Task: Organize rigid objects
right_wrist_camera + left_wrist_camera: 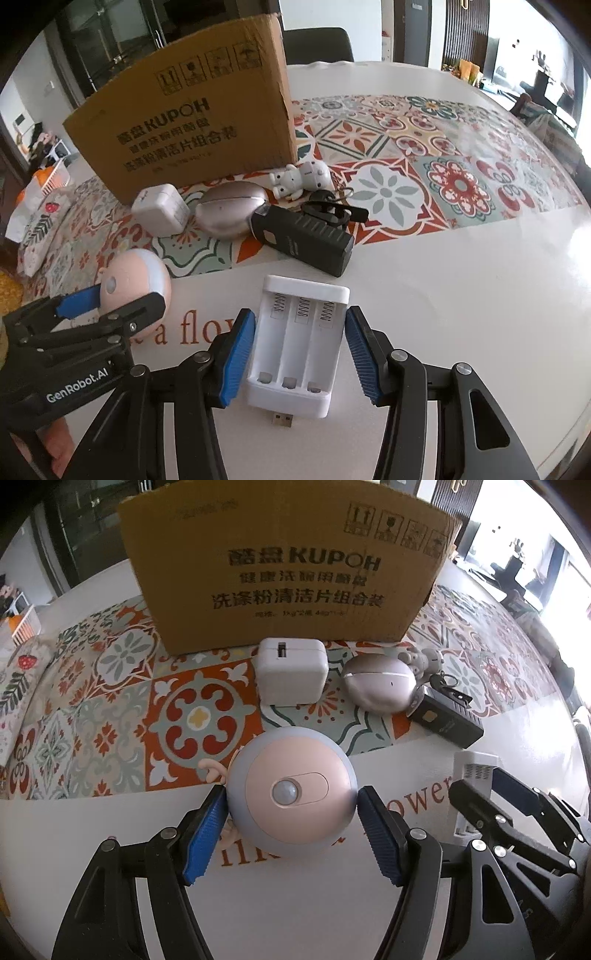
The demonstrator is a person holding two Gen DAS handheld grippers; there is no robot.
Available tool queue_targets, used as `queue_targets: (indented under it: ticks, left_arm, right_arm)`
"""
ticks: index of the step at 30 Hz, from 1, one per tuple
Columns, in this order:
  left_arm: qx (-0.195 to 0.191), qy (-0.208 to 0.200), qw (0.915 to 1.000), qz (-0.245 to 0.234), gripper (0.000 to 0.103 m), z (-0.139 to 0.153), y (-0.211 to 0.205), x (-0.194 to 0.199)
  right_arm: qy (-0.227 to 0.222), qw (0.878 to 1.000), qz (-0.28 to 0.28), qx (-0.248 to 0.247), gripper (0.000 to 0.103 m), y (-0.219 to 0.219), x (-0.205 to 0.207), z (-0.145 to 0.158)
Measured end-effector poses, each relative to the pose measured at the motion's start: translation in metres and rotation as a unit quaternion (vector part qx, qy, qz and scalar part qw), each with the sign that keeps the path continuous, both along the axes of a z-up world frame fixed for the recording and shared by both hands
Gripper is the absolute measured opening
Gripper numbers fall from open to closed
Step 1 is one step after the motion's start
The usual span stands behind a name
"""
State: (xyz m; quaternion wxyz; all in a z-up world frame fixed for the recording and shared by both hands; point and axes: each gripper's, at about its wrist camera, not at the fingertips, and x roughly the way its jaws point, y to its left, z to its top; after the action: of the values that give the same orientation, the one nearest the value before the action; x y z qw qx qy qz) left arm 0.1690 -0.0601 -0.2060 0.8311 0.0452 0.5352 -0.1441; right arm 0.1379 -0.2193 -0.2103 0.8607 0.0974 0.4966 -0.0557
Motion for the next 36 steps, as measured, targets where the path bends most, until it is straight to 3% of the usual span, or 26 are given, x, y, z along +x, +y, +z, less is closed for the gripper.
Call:
queue_targets:
  ticks: [13, 36]
  left_arm:
    - [0.015, -0.057, 0.9982, 0.010, 0.071, 0.042, 0.006, -0.004]
    - [0.005, -0.145, 0.9887, 0.035, 0.071, 0.119, 0.023, -0.002]
  right_arm:
    - [-0.036, 0.999, 0.021, 0.004, 0.050, 0.006, -0.002, 0.032]
    - [-0.134, 0.990, 0.050, -0.008, 0.050, 0.019, 0.009, 0.109]
